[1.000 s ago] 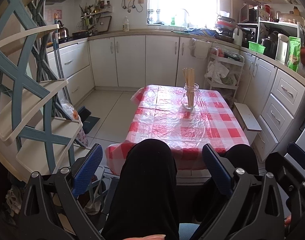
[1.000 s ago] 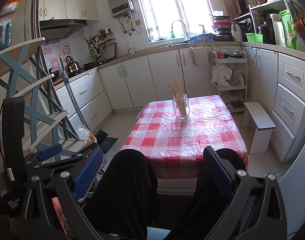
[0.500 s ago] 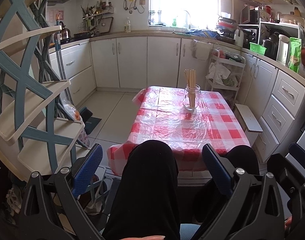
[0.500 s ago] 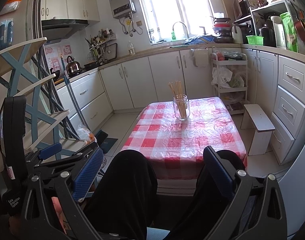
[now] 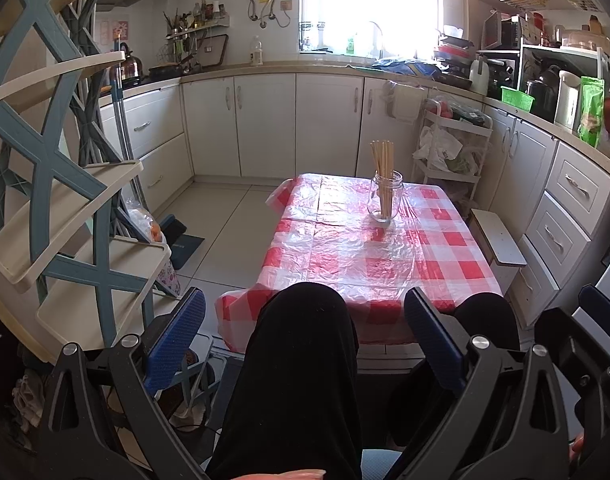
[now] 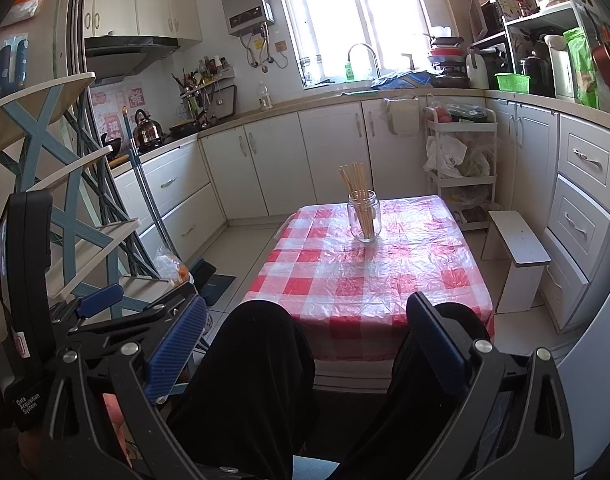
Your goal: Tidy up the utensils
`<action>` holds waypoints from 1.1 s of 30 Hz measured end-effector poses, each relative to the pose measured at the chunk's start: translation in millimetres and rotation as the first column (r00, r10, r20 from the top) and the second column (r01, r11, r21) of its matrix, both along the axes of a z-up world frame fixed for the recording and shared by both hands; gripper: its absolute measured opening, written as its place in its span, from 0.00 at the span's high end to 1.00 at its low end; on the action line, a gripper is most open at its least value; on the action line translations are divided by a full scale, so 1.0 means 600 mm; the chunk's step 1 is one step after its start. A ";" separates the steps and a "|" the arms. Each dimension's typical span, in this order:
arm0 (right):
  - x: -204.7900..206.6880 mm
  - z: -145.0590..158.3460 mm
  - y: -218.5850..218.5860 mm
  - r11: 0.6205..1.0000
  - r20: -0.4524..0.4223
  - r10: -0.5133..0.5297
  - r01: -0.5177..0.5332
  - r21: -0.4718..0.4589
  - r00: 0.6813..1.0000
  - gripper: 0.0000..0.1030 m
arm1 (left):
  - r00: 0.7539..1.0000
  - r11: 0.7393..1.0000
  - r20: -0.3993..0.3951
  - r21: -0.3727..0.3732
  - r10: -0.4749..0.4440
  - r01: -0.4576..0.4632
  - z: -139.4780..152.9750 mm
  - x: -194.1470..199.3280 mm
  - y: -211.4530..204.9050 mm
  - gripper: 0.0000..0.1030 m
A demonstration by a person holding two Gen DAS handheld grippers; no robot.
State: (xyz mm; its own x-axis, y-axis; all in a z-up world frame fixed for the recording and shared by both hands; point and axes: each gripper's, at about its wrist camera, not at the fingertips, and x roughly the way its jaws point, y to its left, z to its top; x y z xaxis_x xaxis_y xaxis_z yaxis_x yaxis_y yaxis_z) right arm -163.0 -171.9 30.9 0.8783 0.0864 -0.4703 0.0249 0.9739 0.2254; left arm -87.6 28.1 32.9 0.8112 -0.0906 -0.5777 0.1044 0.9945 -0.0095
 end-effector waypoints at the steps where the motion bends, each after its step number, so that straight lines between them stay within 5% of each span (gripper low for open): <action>1: 0.000 0.000 0.000 1.000 -0.001 0.001 -0.001 -0.001 1.000 0.07 | 1.000 1.000 0.001 0.001 0.001 -0.001 0.000 0.000 -0.001 0.07; 33: 0.002 0.000 0.004 1.000 -0.002 0.002 -0.002 -0.003 1.000 0.07 | 1.000 1.000 -0.002 0.000 0.000 0.000 -0.003 0.004 0.001 0.07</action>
